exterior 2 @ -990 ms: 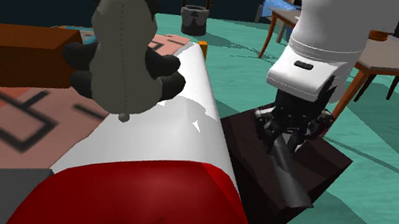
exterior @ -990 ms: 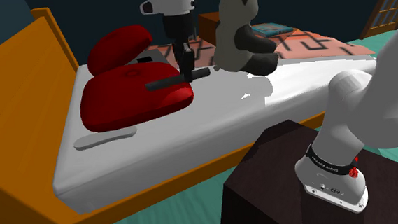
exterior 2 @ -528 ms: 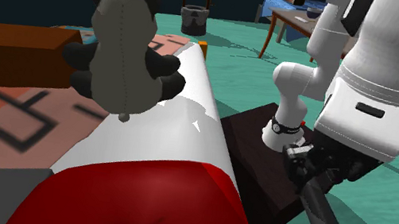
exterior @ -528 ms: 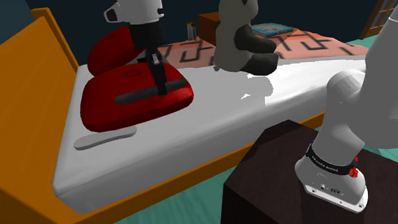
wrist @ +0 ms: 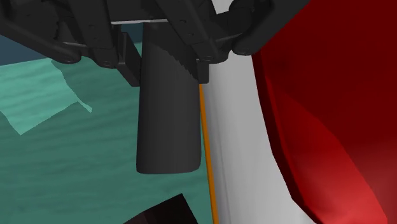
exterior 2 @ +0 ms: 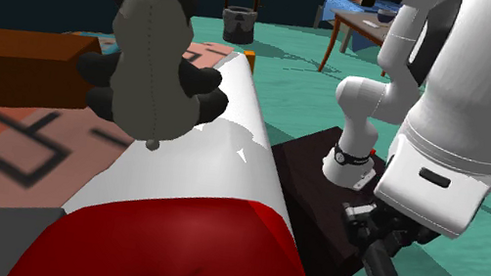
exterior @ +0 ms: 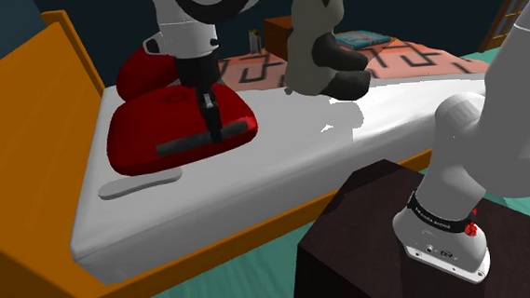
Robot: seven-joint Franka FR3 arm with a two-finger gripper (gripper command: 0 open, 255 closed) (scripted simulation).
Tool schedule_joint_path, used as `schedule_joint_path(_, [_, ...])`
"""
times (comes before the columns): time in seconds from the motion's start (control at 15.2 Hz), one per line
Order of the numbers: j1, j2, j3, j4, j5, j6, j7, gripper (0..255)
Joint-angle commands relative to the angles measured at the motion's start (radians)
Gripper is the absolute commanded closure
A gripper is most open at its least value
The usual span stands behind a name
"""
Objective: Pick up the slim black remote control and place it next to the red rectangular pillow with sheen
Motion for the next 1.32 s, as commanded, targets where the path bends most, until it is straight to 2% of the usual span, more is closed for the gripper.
schedule_joint_path(0.0, [0.000, 0.004, 0.000, -0.023, 0.000, 0.027, -0.002, 255])
schedule_joint_path(1.25, [0.002, 0.081, 0.002, -0.193, 0.005, 0.274, -0.016, 255])
